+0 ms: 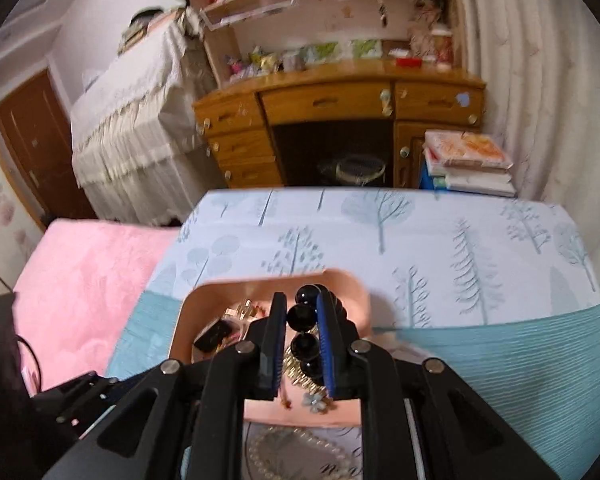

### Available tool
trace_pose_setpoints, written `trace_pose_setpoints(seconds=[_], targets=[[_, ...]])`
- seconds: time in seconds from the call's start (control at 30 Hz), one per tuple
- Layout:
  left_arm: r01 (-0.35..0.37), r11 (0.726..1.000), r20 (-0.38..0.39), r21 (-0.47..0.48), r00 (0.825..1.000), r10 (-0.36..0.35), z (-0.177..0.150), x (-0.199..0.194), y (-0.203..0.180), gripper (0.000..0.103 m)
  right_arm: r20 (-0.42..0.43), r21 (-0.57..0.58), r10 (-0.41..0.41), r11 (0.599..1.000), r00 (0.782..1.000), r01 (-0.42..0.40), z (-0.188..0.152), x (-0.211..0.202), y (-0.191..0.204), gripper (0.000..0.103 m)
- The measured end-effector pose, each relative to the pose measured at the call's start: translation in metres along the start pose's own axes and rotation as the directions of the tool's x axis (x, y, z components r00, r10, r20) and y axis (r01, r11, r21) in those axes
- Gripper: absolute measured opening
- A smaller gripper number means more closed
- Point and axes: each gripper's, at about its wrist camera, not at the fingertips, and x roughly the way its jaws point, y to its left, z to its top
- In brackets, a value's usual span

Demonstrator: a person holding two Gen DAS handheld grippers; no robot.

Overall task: Organize jewelry
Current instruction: 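Carry the watch with the left tool while the right tool carries the bracelet into the tray, then open both, then withdraw both tools from the tray and move them to the small rings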

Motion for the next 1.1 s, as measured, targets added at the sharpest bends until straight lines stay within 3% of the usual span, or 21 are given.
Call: trace_pose_setpoints(seconds=[0.07, 0.53, 0.67, 0.9, 1.1], targets=[[0.003, 1.000, 0.006, 0.000, 1.000, -0.003, -0.003, -0.008, 0.002, 0.051, -0.036, 0.010, 0.031, 0.999, 0.999, -0.031, -0.001, 0.005, 0.004, 0.016], [0.000, 0.998, 0.071, -0.062, 0.997, 0.005, -0.010, -0.060, 0.033, 0.052, 0.000, 0.035, 0.074, 0.997, 0.997, -0.074, -0.017, -0.044, 0.007, 0.017], [-0.002, 0.999, 0.092, -0.050, 0.996, 0.006, -0.014, -0.077, 0.029, 0.052, 0.016, 0.021, 0.084, 0.996, 0.996, -0.084, -0.028, -0.064, 0.008, 0.017], [0.002, 1.000, 0.127, -0.016, 0.992, 0.000, -0.022, -0.104, 0.017, 0.063, 0.012, -0.016, 0.110, 0.994, 0.994, -0.109, -0.052, -0.097, 0.009, 0.017], [0.024, 1.000, 0.132, 0.006, 0.991, -0.025, -0.033, -0.119, 0.003, 0.063, 0.009, -0.025, 0.145, 0.989, 0.989, -0.145, -0.077, -0.120, 0.004, 0.017]])
